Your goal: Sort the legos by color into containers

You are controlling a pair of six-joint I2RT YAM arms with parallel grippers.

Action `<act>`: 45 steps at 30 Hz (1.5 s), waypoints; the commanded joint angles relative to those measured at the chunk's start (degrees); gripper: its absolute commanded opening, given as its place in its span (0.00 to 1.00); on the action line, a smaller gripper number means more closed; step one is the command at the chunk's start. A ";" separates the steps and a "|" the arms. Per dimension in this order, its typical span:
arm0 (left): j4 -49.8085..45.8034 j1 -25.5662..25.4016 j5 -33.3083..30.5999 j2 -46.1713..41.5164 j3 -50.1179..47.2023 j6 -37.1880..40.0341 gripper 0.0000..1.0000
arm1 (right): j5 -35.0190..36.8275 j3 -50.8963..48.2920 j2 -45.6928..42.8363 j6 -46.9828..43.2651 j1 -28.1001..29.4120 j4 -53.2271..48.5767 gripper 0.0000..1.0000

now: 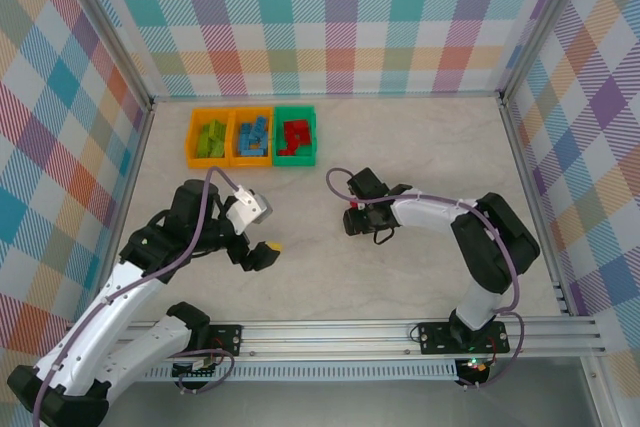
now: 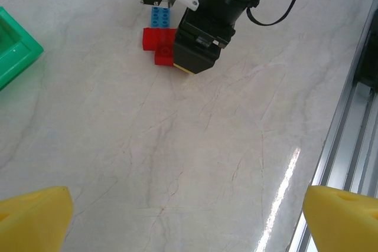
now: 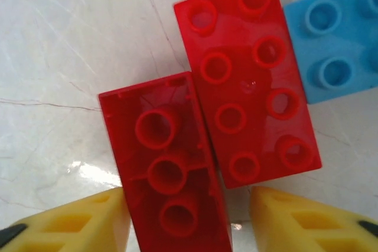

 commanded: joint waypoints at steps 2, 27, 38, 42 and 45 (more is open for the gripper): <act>1.13 -0.40 1.28 -1.28 -1.15 2.34 1.00 | -0.50 1.83 0.93 0.62 0.52 -1.18 0.33; 10.16 -0.32 -18.23 -7.82 -6.82 -1.92 1.00 | -1.36 42.04 19.17 -9.09 2.20 7.64 0.13; 11.48 -0.32 -20.20 -5.58 -7.27 -1.72 1.00 | -7.02 75.06 41.86 -1.28 -0.99 -7.76 0.39; 11.22 -0.32 -20.18 -5.20 -7.27 -1.79 1.00 | -8.30 75.73 41.45 -2.79 -1.04 -8.27 0.51; 11.22 -0.32 -20.45 -5.33 -7.26 -1.81 1.00 | -9.32 75.67 39.92 -3.81 -1.17 -9.58 0.53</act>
